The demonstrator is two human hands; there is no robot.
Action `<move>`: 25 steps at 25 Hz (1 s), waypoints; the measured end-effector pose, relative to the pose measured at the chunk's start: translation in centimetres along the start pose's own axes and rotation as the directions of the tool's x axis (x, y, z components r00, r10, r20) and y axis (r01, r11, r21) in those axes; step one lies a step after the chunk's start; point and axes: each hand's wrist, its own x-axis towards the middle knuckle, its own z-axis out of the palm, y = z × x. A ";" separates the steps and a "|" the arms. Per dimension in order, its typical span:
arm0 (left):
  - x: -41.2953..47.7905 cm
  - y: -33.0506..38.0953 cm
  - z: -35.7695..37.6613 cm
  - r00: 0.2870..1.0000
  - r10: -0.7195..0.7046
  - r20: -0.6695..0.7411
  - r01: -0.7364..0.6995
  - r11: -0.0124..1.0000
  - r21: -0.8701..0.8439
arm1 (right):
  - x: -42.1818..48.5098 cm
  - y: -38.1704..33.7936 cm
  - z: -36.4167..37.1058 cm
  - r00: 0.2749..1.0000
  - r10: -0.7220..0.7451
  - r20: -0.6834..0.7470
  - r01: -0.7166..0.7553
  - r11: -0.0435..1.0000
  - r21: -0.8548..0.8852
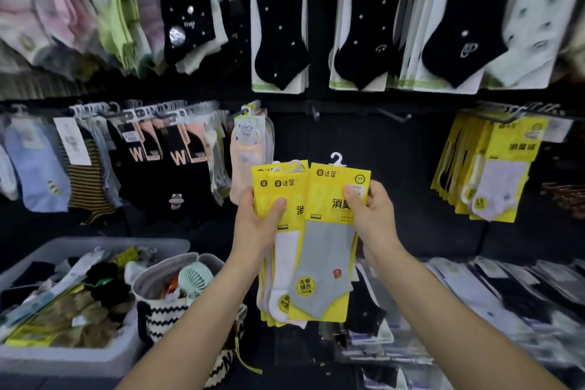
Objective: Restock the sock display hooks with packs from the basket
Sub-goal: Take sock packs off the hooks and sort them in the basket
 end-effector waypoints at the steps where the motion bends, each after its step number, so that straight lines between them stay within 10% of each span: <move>1: 0.4 0.3 -0.2 1.000 0.014 -0.014 -0.014 1.000 0.001 | 0.8 -0.8 0.0 0.999 -0.034 0.001 0.034 0.999 -0.013; 25: 0.7 4.1 -0.7 0.997 0.047 -0.056 -0.049 0.998 -0.048 | 2.8 -3.3 1.8 0.972 -0.233 0.012 0.228 0.936 -0.269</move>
